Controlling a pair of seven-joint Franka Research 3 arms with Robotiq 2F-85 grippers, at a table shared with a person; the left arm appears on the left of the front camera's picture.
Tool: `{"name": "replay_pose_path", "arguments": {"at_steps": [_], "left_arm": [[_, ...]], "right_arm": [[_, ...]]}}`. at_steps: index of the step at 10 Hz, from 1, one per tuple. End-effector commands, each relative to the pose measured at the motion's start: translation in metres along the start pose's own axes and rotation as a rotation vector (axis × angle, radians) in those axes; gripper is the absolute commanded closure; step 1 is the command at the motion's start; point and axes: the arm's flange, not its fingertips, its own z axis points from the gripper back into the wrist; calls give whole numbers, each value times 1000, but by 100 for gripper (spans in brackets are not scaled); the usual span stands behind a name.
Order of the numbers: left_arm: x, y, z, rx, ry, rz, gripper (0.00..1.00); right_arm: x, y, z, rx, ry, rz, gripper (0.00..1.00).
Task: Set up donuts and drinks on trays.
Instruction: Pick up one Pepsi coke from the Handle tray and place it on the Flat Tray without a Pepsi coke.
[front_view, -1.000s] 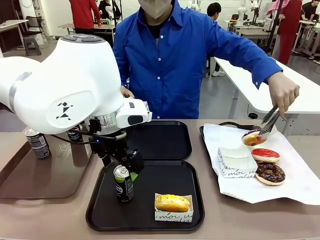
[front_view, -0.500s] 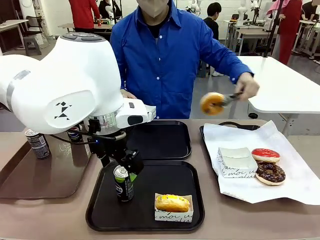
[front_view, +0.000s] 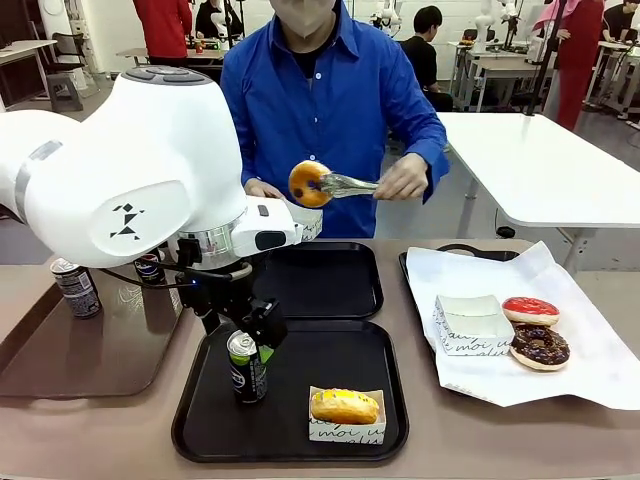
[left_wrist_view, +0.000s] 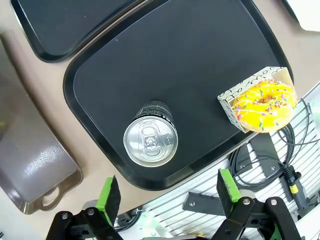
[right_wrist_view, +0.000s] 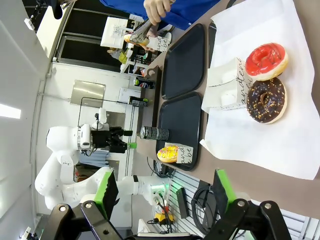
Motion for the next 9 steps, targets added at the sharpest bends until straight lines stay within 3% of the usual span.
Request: {"name": "replay_pose_path", "arguments": {"at_steps": [1, 3, 4, 7, 9], "left_arm": [[1, 0, -1, -4, -6, -6, 0], [0, 0, 0, 0, 0, 0, 0], [20, 17, 19, 7, -61, 97, 0], [52, 96, 71, 43, -197, 362, 0], [47, 156, 98, 92, -235, 527, 0]], "right_arm": [[0, -1, 1, 15, -3, 10, 0], [0, -1, 1, 15, -3, 10, 0], [0, -1, 1, 15, -3, 10, 0], [0, -1, 1, 15, -3, 10, 0], [0, -1, 1, 15, -3, 10, 0]]}}
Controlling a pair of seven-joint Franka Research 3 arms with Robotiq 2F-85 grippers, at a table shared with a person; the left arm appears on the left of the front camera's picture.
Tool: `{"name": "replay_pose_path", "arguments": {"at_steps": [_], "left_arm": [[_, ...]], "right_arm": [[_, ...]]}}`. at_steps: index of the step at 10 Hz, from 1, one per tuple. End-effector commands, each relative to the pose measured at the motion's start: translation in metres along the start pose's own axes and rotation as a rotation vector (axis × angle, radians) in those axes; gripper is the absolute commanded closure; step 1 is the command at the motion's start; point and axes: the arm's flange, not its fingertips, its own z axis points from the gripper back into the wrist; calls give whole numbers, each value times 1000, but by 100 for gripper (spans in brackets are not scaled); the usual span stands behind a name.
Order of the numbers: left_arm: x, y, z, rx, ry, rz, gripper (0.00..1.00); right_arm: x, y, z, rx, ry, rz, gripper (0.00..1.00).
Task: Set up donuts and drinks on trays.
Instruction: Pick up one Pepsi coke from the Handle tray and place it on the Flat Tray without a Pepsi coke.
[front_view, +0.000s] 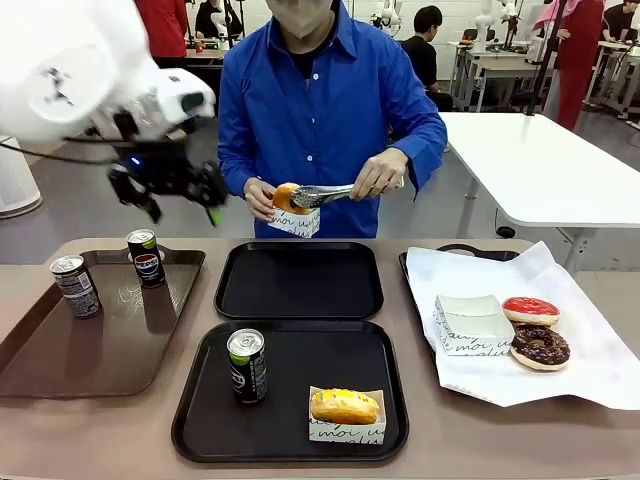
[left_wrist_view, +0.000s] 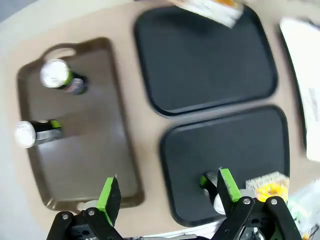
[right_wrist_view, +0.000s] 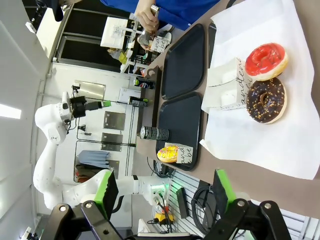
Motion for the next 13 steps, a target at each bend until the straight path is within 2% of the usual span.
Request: {"name": "replay_pose_path", "arguments": {"at_steps": [1, 3, 7, 9, 10, 11, 13], "left_arm": [[1, 28, 14, 76, -41, 131, 0], [5, 74, 30, 104, -35, 217, 0], [-13, 137, 53, 91, -55, 336, 0], [-12, 164, 57, 71, -73, 381, 0], [-14, 165, 62, 40, -70, 364, 0], [-10, 156, 59, 81, -58, 360, 0], [-10, 156, 59, 81, -58, 360, 0]], "right_arm": [[0, -1, 1, 15, -2, 11, 0], [0, -1, 1, 15, -2, 11, 0], [0, -1, 1, 15, -2, 11, 0], [0, -1, 1, 15, -2, 11, 0], [0, -1, 1, 15, -2, 11, 0], [0, -1, 1, 15, -2, 11, 0], [0, -1, 1, 15, -2, 11, 0]]}}
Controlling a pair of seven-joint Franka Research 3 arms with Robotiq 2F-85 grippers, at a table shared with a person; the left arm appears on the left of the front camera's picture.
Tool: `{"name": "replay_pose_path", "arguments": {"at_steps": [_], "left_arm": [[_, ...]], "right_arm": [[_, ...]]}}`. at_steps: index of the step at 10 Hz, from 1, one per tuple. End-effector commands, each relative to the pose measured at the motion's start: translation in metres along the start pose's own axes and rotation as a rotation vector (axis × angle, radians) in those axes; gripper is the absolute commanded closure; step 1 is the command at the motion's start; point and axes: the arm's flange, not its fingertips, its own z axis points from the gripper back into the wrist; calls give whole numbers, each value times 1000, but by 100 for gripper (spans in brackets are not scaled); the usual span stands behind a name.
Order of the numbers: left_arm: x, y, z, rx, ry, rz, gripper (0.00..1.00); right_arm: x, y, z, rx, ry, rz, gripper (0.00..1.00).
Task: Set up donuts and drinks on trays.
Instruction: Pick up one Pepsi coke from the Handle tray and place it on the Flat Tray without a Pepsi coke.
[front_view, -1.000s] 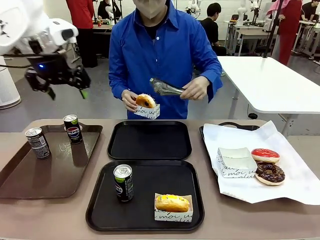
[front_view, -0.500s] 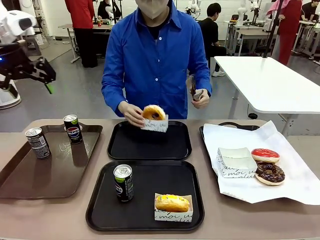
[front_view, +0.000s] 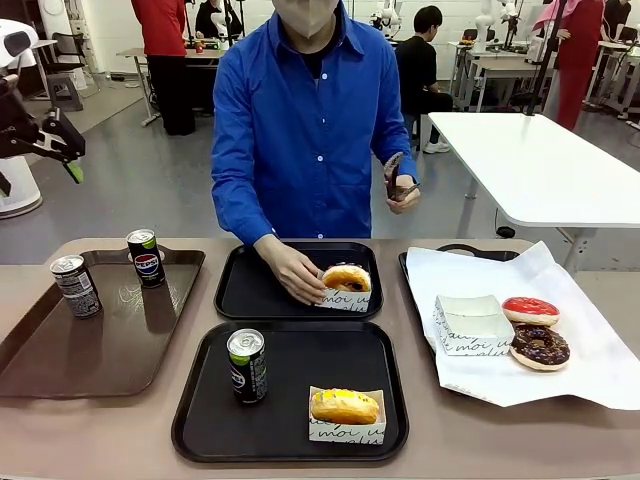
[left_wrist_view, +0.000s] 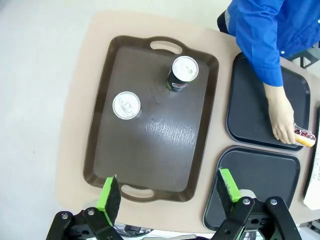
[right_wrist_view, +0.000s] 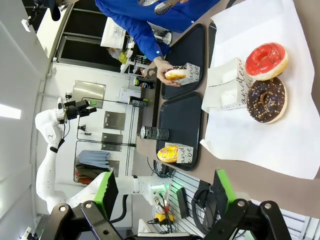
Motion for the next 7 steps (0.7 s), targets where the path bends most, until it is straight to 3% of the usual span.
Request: {"name": "replay_pose_path", "arguments": {"at_steps": [1, 4, 7], "left_arm": [[-1, -3, -1, 5, 1, -4, 0], [-1, -3, 0, 2, 0, -6, 0], [39, 20, -39, 85, 176, 31, 0]], "right_arm": [[0, -1, 1, 14, -2, 12, 0], [0, -1, 1, 14, -2, 12, 0], [0, -1, 1, 14, -2, 12, 0]]}}
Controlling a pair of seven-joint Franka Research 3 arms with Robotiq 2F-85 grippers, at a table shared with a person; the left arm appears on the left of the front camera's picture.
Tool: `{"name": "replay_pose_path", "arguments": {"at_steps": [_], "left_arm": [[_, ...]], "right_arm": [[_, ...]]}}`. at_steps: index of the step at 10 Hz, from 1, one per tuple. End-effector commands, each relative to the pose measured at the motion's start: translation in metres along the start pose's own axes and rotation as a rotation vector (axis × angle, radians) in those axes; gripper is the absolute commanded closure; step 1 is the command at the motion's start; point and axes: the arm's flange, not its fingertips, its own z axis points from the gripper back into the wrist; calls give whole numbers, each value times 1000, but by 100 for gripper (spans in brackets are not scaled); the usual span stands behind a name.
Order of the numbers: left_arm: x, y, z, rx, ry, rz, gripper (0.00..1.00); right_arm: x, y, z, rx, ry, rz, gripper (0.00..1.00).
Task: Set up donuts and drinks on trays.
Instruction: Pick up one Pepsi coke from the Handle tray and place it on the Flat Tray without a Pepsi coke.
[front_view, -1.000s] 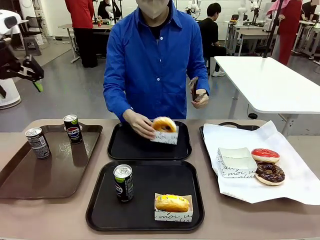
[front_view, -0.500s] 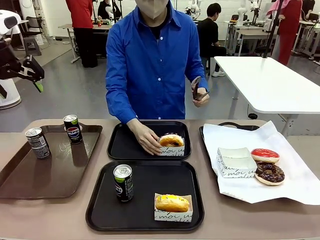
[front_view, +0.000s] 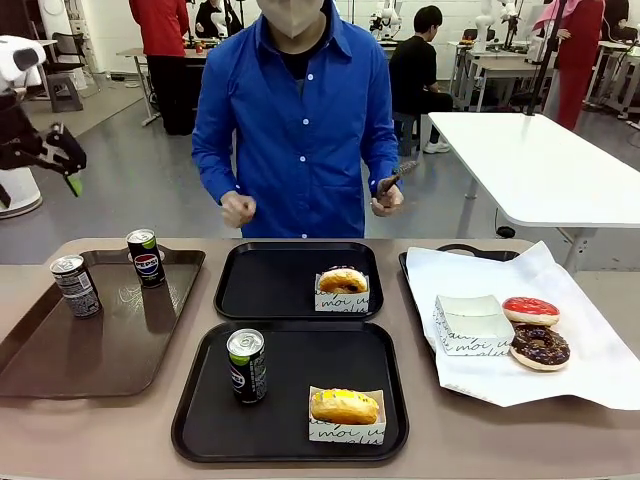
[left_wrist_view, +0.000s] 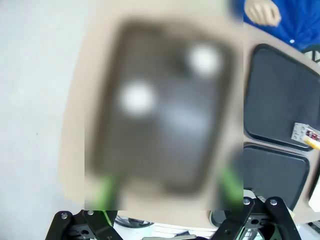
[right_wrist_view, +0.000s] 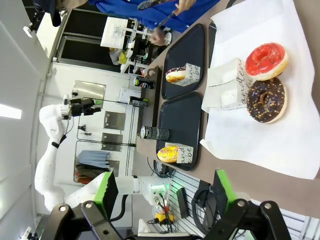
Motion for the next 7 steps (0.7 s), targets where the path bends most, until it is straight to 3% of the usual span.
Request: {"name": "replay_pose_path", "arguments": {"at_steps": [1, 4, 7], "left_arm": [[28, 5, -11, 65, 95, -84, 0], [52, 22, -42, 61, 215, -132, 0], [61, 38, -70, 34, 243, -188, 0]], "right_arm": [[0, -1, 0, 14, -2, 12, 0], [0, -1, 0, 14, -2, 12, 0], [0, -1, 0, 14, -2, 12, 0]]}}
